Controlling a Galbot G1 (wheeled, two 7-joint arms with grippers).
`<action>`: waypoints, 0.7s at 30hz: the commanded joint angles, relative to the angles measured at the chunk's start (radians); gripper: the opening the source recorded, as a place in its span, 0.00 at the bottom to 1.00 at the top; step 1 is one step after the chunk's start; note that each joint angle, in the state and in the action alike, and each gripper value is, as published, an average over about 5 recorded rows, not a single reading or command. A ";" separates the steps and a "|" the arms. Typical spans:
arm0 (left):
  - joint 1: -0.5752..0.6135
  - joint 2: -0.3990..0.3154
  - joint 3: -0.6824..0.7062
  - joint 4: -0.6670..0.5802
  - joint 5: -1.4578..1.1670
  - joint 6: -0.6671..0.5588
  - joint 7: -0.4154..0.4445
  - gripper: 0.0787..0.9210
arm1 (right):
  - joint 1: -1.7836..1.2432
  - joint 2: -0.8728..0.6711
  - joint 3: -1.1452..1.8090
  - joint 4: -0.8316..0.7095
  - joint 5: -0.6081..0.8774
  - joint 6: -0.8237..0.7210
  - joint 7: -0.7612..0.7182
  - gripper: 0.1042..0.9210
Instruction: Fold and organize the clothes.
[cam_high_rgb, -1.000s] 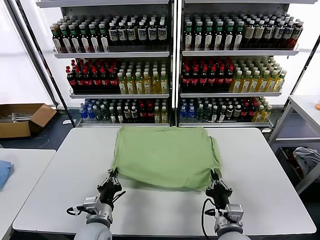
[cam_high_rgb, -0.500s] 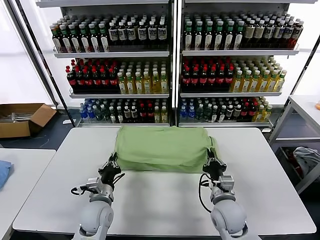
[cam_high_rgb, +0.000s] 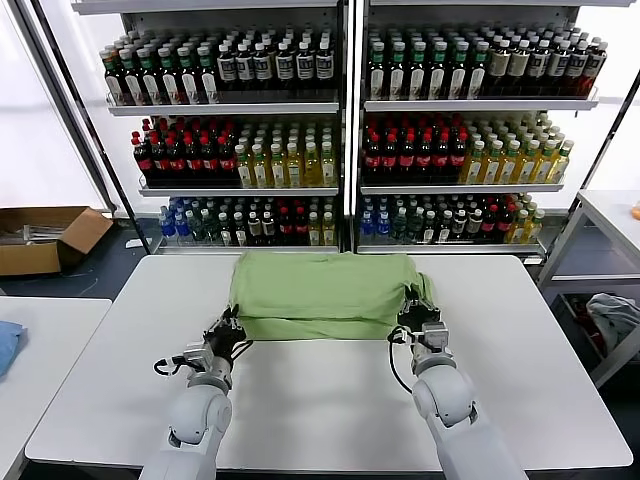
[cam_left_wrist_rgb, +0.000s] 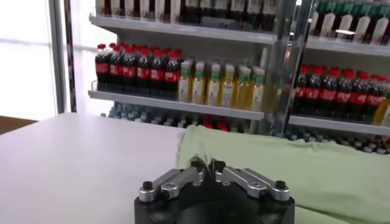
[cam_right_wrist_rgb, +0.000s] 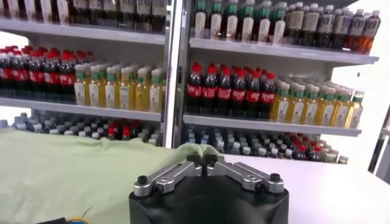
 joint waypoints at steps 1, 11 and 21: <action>-0.012 -0.006 -0.005 -0.010 0.022 0.069 -0.033 0.24 | 0.035 0.045 0.000 -0.037 0.111 -0.004 0.037 0.34; 0.066 -0.013 0.012 -0.141 0.057 0.113 -0.049 0.57 | -0.018 0.044 0.009 0.091 0.173 0.024 0.129 0.69; 0.120 0.013 -0.005 -0.176 0.095 0.120 -0.036 0.87 | -0.187 -0.060 0.053 0.208 0.049 -0.082 0.132 0.88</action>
